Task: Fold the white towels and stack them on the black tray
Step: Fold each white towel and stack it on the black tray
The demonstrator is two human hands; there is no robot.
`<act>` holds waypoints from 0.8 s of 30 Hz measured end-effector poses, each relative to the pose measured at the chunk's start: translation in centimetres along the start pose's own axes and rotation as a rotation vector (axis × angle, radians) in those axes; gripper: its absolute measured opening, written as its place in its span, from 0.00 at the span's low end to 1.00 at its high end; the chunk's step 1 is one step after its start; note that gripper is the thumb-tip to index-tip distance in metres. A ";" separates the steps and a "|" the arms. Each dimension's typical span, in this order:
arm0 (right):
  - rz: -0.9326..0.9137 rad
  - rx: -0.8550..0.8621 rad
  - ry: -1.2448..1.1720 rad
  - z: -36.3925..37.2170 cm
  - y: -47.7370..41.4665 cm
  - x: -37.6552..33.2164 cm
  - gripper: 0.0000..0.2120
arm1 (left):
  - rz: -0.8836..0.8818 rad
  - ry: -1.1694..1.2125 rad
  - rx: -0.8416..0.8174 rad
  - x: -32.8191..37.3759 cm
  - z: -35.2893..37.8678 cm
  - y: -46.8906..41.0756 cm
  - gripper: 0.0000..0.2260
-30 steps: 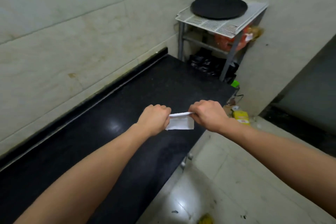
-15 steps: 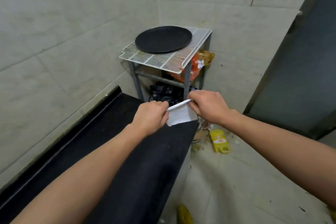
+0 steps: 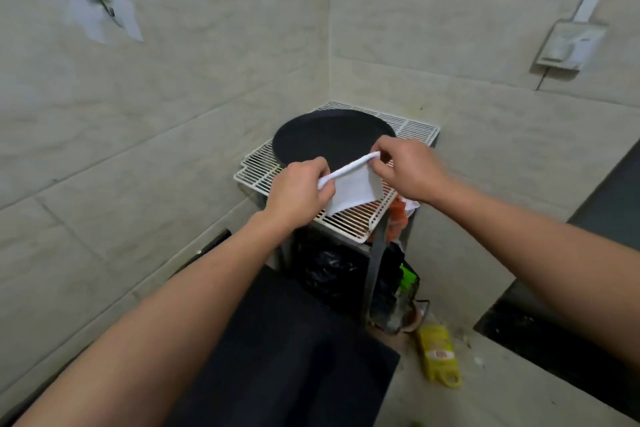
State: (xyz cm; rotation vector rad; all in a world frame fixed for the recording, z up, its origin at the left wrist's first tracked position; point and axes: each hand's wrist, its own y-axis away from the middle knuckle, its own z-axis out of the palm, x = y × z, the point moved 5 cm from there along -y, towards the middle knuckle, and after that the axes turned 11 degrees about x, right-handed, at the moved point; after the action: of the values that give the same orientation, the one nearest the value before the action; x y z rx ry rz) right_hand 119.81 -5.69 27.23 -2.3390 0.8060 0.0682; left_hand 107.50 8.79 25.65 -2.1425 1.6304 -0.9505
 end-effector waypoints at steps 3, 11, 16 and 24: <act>0.033 -0.050 -0.076 2.6 -4.3 1.9 0.08 | -0.151 0.089 0.002 -2.0 1.8 -3.0 0.03; 0.153 -0.249 -0.550 12.7 -15.1 6.6 0.04 | -0.651 0.413 0.094 -9.0 8.4 -9.8 0.03; 0.163 -0.362 -0.664 20.0 -19.8 8.7 0.06 | -0.944 0.508 0.107 -12.0 12.5 -12.5 0.03; 0.043 -0.480 -0.507 29.6 -24.6 7.8 0.07 | -1.157 0.290 0.229 -18.3 16.3 -14.7 0.09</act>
State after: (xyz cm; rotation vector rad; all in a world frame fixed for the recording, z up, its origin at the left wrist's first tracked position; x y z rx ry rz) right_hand 144.70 22.62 16.04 -2.5607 0.6259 0.9230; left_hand 126.45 27.94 16.12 -2.7975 0.1450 -1.6657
